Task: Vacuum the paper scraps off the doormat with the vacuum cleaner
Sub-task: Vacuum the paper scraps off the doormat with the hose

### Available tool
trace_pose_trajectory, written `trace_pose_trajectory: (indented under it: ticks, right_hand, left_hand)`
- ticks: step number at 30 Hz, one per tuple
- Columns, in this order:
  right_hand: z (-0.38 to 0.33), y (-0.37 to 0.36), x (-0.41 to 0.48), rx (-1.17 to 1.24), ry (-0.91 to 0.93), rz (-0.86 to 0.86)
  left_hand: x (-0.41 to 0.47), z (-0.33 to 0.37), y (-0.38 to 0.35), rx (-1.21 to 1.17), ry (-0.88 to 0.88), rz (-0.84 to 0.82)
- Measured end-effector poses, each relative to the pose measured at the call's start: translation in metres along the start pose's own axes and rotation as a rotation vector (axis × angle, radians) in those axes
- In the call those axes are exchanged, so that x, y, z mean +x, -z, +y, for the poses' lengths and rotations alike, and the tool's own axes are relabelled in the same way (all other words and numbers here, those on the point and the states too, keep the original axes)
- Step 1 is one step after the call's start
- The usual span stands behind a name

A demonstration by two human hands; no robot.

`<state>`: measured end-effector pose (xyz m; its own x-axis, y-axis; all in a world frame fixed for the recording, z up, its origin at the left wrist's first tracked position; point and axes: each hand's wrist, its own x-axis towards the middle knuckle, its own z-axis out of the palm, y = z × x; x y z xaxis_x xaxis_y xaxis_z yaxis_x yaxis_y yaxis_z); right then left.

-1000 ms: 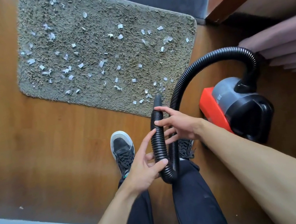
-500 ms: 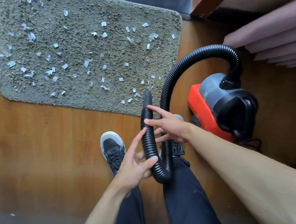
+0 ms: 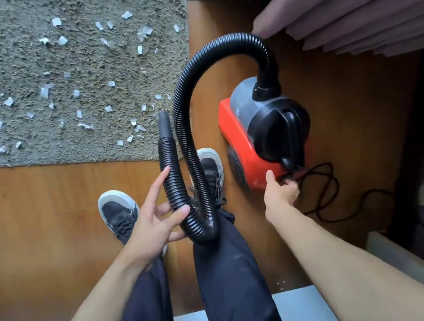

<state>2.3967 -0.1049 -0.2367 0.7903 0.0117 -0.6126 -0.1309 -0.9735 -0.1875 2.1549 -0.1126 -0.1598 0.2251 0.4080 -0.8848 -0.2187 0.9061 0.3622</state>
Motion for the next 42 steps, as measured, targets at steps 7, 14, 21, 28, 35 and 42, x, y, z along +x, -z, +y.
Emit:
trace_pose_trajectory:
  ticks: [7, 14, 21, 28, 35, 42]
  right_hand:
    - [-0.009, -0.005, 0.011, -0.016, -0.018, -0.094]
    - [-0.008, -0.002, 0.019, -0.151, -0.005, -0.174]
    - [-0.011, -0.003, -0.009, -0.325, 0.046, -0.265]
    - [-0.037, -0.052, -0.094, -0.417, 0.353, -0.914]
    - [-0.063, -0.093, -0.132, -0.568, 0.364, -1.213]
    - [-0.07, -0.11, -0.138, -0.72, 0.255, -1.296]
  left_hand:
    - [0.003, -0.003, -0.004, 0.028, 0.009, 0.059]
    - [0.006, 0.002, -0.008, 0.061, 0.031, 0.071]
    - [-0.009, 0.007, -0.006, 0.055, 0.03, 0.082]
    - [-0.021, 0.001, 0.011, -0.017, 0.003, 0.055]
    - [-0.032, -0.012, 0.024, -0.089, 0.008, 0.058]
    - [-0.042, -0.028, 0.035, -0.15, 0.0, 0.048]
